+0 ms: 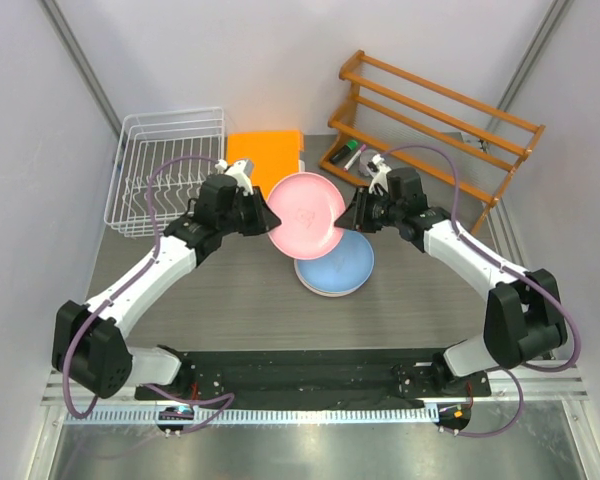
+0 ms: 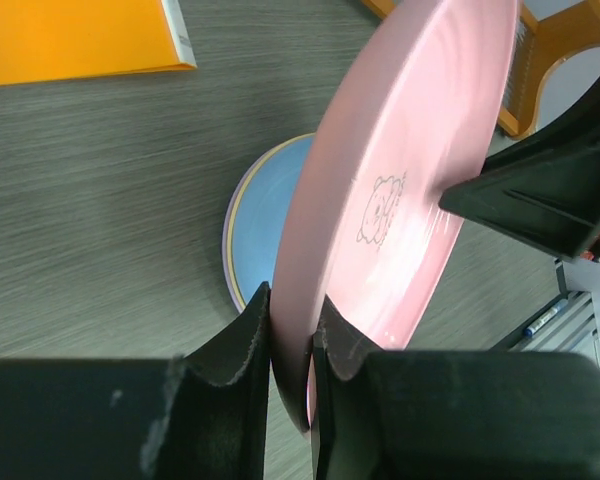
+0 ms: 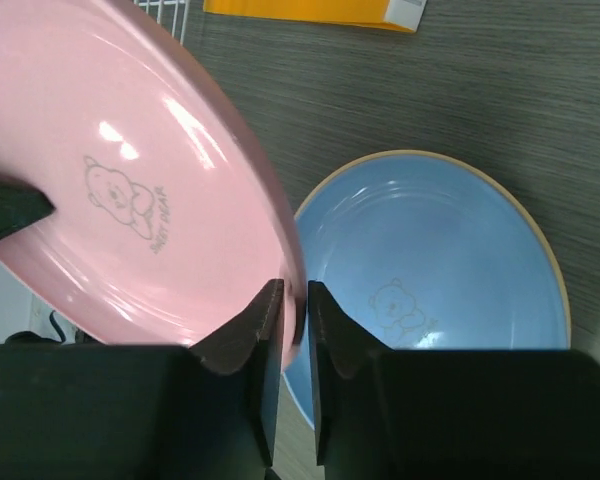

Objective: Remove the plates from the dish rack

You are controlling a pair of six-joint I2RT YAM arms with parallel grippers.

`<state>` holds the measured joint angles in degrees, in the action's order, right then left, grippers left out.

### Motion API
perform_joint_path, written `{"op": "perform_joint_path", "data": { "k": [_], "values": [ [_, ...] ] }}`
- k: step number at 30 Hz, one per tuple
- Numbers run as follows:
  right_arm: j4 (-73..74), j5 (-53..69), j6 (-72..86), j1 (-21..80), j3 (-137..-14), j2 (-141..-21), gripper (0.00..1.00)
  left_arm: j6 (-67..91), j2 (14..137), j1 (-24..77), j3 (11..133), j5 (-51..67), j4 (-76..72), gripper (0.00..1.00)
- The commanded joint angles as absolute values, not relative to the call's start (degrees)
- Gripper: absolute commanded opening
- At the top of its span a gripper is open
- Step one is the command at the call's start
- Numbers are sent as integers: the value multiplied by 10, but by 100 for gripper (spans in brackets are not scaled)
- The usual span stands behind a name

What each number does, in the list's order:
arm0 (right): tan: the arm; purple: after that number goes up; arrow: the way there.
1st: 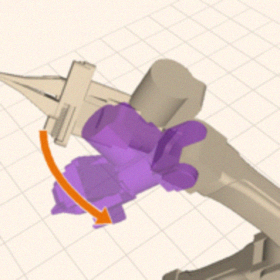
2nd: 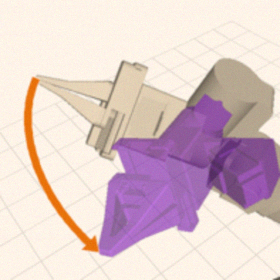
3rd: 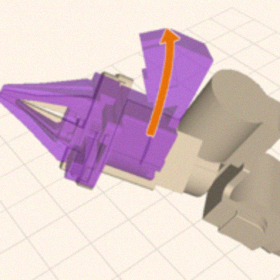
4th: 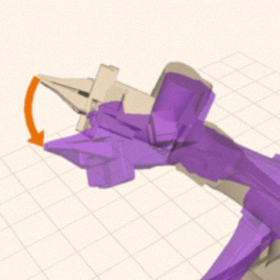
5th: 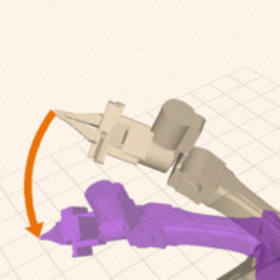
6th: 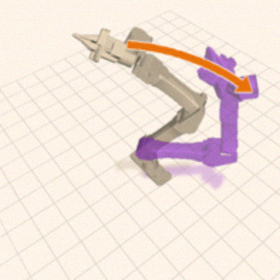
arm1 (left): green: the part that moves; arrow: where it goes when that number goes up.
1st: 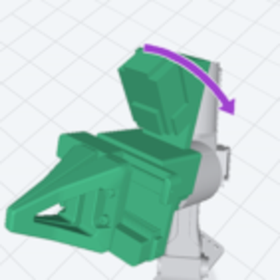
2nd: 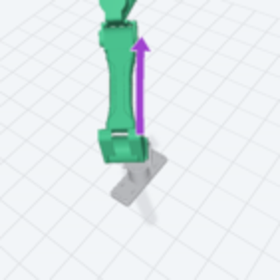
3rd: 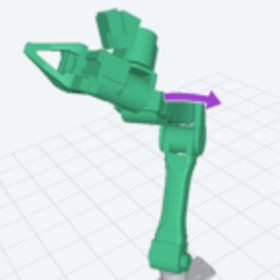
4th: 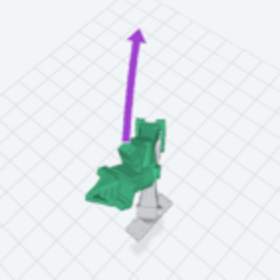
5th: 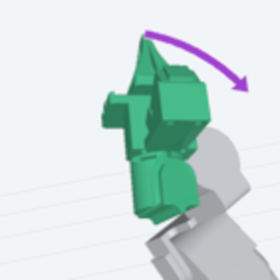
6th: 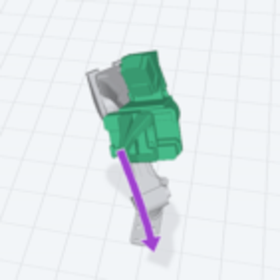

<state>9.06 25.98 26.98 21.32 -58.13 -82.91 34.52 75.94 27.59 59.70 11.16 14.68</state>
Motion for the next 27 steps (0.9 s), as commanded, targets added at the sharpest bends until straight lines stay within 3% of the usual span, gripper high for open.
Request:
{"op": "perform_joint_path", "data": {
  "k": [1, 6, 8, 9, 10, 12, 13, 19, 27],
  "values": [
    [74, 273, 265, 217, -592, -833, 2, 352, 731, 278, 596, 127, 108, 0],
    [77, 260, 256, 216, -582, -818, 1, 337, 738, 278, 595, 121, 112, 3],
    [91, 245, 254, 216, -583, -811, 1, 331, 745, 278, 601, 112, 124, 24],
    [97, 237, 253, 215, -583, -808, 1, 326, 748, 278, 603, 97, 129, 39],
    [112, 216, 252, 214, -584, -799, 1, 322, 750, 278, 606, 85, 142, 72],
    [130, 188, 244, 214, -587, -790, 1, 313, 750, 278, 613, 54, 159, 84],
    [156, 177, 238, 212, -590, -787, 1, 299, 749, 278, 615, 27, 172, 99],
    [263, 105, 202, 203, -612, -785, 1, 260, 714, 278, 617, -126, 210, 99],
    [322, 60, 185, 203, -612, -813, 1, 226, 654, 278, 568, -246, 194, 99]
  ]
}}
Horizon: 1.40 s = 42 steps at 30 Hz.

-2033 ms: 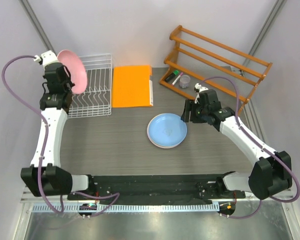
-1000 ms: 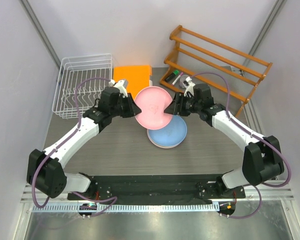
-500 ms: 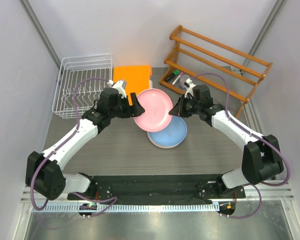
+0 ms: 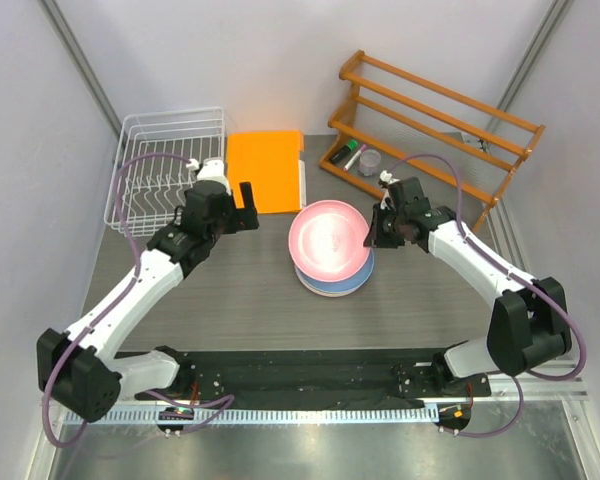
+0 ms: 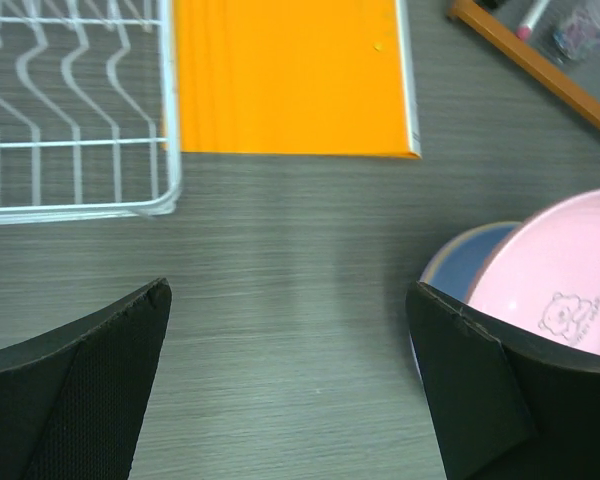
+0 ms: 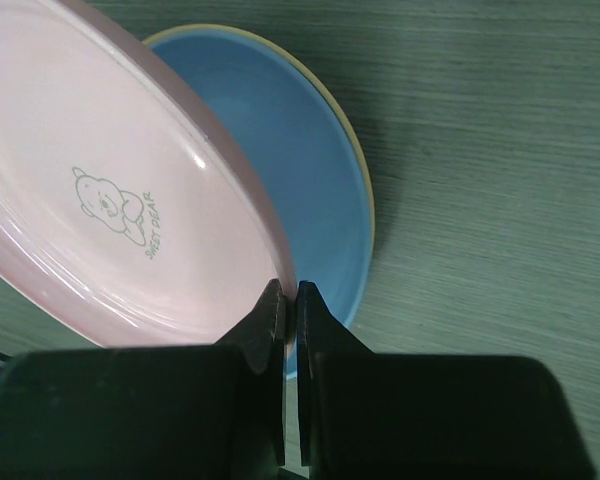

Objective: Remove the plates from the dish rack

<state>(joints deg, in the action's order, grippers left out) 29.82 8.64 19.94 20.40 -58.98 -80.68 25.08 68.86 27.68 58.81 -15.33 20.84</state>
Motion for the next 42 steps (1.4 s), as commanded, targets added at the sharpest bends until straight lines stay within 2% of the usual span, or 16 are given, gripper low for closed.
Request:
{"op": "perform_joint_path", "data": {
  "k": [1, 6, 11, 13, 16, 18, 20, 21, 23, 25, 26, 30, 35, 42],
  "values": [
    [323, 62, 186, 203, -611, -815, 1, 227, 651, 278, 565, -250, 194, 100],
    [323, 57, 182, 203, -619, -838, 1, 237, 643, 278, 545, -254, 190, 99],
    [323, 58, 179, 202, -622, -853, 8, 243, 648, 278, 544, -241, 190, 99],
    [323, 59, 179, 202, -621, -853, 22, 243, 650, 278, 544, -241, 189, 100],
    [323, 57, 176, 203, -623, -846, 35, 244, 650, 278, 544, -243, 190, 99],
    [323, 50, 173, 203, -623, -835, 49, 244, 650, 278, 544, -245, 186, 99],
    [322, 38, 171, 203, -626, -818, 52, 247, 653, 278, 546, -246, 186, 100],
    [321, 29, 171, 202, -625, -809, 58, 248, 656, 278, 548, -245, 186, 100],
    [318, 10, 168, 203, -622, -792, 62, 248, 656, 278, 552, -244, 188, 99],
    [307, -45, 168, 203, -615, -756, 67, 248, 653, 278, 553, -244, 185, 100],
    [299, -65, 168, 203, -604, -741, 72, 249, 651, 278, 554, -249, 185, 100],
    [220, -162, 172, 203, -553, -676, 78, 243, 643, 278, 556, -253, 171, 99],
    [66, -285, 159, 203, -427, -602, 84, 243, 645, 278, 570, -277, 184, 100],
    [-98, -399, 128, 204, -289, -557, 86, 225, 646, 278, 557, -290, 157, 99]
  ]
}}
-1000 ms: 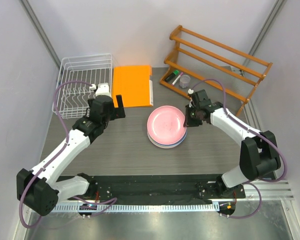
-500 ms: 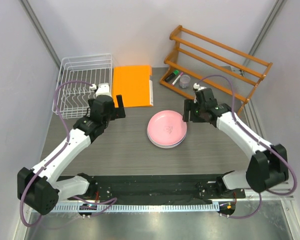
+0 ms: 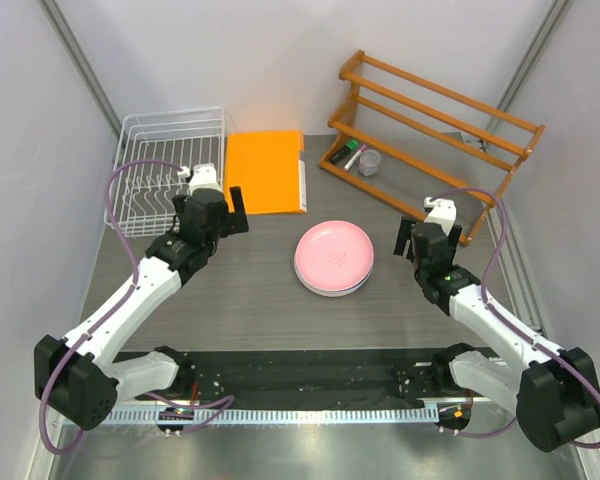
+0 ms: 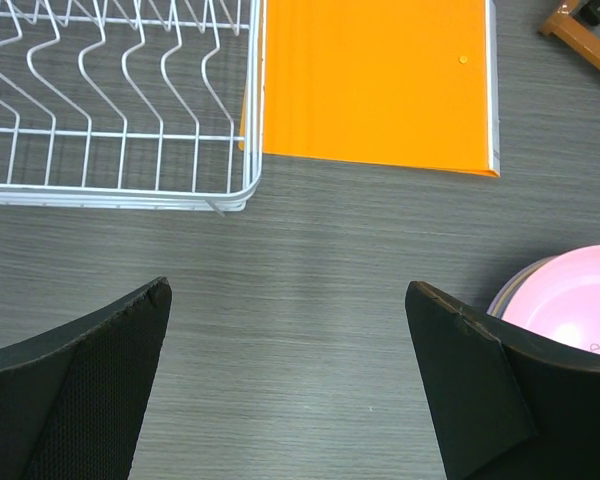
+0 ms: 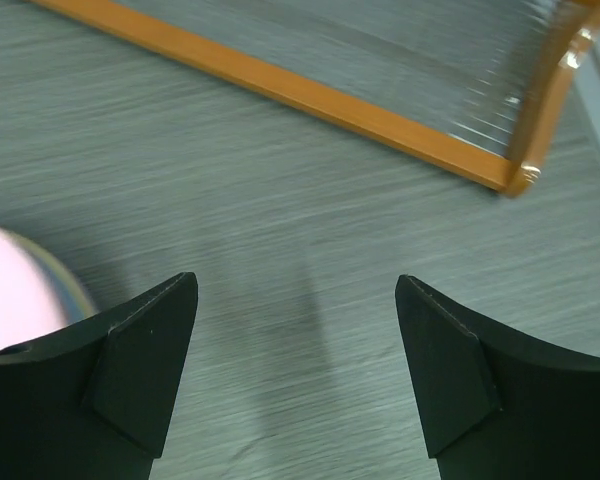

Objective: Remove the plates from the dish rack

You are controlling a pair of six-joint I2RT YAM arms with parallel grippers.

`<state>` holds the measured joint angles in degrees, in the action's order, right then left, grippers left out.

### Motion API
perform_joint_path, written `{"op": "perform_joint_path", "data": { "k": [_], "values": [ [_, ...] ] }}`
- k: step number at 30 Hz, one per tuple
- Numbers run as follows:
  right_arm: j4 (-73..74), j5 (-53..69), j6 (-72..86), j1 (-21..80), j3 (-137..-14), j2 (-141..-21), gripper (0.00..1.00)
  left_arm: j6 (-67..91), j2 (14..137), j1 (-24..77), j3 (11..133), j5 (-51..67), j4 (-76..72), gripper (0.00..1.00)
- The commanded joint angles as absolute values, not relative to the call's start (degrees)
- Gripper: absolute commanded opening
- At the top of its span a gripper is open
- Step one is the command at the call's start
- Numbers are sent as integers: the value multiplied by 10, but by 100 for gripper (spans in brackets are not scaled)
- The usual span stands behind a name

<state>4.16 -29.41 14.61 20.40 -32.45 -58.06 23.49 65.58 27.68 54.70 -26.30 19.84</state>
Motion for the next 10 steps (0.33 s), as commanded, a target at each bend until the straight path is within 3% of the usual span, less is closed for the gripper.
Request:
{"op": "perform_joint_path", "data": {
  "k": [1, 10],
  "values": [
    [-112, -409, 134, 203, -267, -555, 86, 225, 646, 278, 554, -294, 151, 100],
    [-163, -496, 142, 204, -251, -603, 87, 214, 653, 278, 530, -304, 113, 99]
  ]
}}
